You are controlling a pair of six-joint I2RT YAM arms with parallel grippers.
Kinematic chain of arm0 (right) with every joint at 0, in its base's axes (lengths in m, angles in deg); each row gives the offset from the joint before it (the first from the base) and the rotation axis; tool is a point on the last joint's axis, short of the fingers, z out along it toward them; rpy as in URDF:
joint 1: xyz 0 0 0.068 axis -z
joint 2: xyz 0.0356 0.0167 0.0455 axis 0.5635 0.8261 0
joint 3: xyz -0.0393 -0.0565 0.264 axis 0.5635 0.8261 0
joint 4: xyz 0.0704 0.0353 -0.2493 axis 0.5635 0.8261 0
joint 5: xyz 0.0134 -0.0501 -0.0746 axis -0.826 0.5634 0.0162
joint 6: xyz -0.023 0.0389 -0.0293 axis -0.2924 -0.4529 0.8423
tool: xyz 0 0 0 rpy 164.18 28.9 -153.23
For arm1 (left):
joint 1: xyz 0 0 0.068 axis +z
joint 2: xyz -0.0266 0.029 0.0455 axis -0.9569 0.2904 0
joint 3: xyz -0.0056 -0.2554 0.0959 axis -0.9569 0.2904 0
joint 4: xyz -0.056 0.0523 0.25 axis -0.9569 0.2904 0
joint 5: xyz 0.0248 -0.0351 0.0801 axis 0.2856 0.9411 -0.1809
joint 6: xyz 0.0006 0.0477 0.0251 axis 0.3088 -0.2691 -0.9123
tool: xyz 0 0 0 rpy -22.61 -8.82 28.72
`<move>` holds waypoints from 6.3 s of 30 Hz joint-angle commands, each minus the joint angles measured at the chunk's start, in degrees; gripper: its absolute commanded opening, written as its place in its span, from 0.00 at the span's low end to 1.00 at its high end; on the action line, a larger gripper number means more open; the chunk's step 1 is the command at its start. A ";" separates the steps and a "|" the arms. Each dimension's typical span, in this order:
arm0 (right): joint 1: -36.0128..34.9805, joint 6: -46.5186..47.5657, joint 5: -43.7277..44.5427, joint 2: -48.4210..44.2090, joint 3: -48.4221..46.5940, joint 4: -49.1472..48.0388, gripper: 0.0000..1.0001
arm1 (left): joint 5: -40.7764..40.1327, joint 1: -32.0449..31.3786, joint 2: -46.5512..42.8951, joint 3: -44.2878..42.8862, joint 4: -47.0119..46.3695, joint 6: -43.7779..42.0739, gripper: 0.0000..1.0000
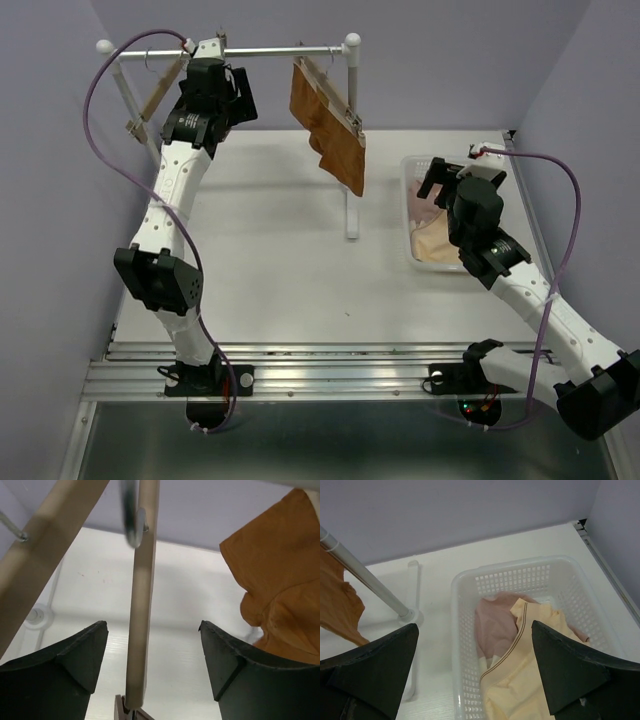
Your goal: Remove the underwear clipped to the hanger
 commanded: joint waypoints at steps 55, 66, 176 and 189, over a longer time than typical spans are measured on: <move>-0.11 -1.52 -6.25 -3.61 4.86 -2.24 1.00 | -4.51 -21.01 10.69 -18.63 -8.04 13.10 0.78; -0.11 -1.61 -6.69 -3.70 4.69 -2.24 1.00 | -4.95 -20.92 14.11 -21.71 -5.32 10.20 0.63; -4.50 80.92 -76.83 35.33 -48.75 67.54 0.99 | 3.14 -47.82 -48.99 56.16 -0.39 -14.50 0.00; -4.50 81.45 -75.59 34.89 -49.01 68.95 0.01 | 1.03 -47.99 -48.64 56.07 0.05 -14.32 0.00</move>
